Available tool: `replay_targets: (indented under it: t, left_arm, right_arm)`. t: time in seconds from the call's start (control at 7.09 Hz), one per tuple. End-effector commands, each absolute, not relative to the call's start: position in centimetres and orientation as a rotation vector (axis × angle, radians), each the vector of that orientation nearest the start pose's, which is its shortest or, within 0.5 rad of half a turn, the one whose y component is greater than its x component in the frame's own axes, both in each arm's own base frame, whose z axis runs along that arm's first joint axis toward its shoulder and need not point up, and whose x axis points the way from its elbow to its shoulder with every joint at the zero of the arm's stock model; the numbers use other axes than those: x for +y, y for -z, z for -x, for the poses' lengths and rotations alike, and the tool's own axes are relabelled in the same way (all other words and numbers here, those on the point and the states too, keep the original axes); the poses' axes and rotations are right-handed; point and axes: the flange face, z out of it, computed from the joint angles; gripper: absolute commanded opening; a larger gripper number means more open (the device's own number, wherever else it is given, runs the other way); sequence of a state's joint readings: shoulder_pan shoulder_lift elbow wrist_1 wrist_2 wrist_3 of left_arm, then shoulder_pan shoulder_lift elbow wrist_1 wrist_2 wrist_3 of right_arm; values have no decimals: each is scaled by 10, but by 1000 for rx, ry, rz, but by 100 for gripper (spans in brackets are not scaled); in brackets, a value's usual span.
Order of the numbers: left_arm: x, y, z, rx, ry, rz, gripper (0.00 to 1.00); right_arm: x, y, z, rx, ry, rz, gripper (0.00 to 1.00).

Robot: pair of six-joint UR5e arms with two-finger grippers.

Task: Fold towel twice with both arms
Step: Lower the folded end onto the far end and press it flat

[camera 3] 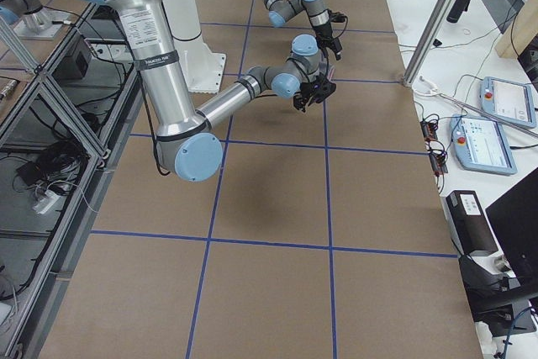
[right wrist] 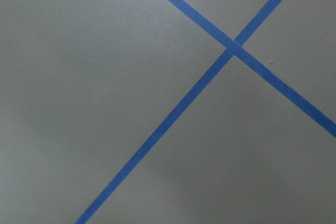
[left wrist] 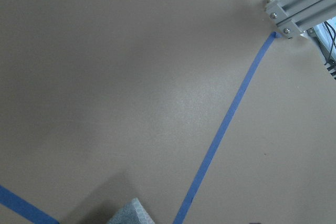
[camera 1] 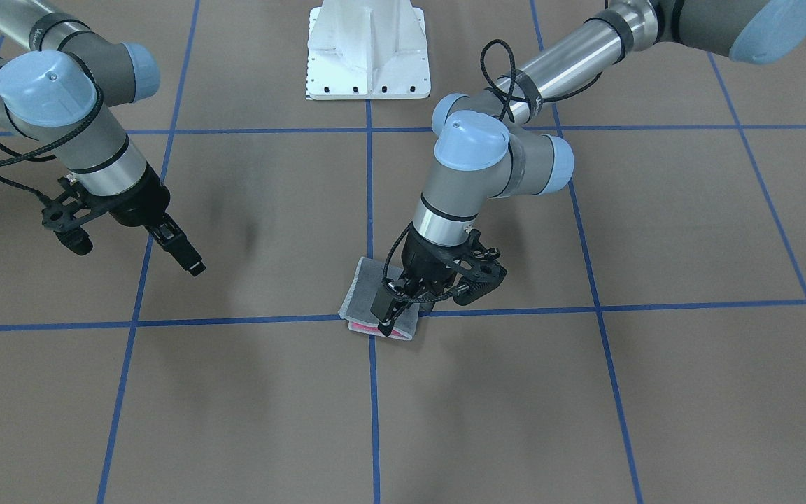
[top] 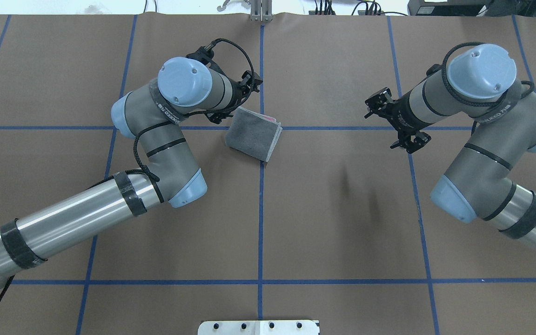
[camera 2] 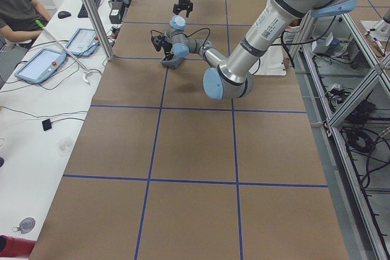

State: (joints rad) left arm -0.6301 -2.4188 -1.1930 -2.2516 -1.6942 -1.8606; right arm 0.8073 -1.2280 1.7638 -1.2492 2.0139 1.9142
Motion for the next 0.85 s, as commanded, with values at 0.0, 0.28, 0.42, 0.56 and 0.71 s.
replay_targets:
  t: [0.0, 0.28, 0.42, 0.56, 0.71]
  left_arm:
    - [-553, -232, -598, 1204, 714, -72, 100]
    - [-544, -246, -597, 1196, 703, -62, 100]
    - [-539, -262, -590, 1184, 704, -59, 100]
    - [-532, -267, -585, 1187, 687, -31, 100]
    - [-529, -270, -584, 1185, 674, -10, 100]
  right_arm:
    - [-512, -344, 348, -955, -886, 222, 100]
    - [-511, -344, 348, -956, -884, 222, 100]
    - [-511, -344, 348, -956, -884, 222, 100]
    - [-511, -344, 348, -956, -884, 222, 100]
    - [-512, -344, 348, -956, -884, 220, 100]
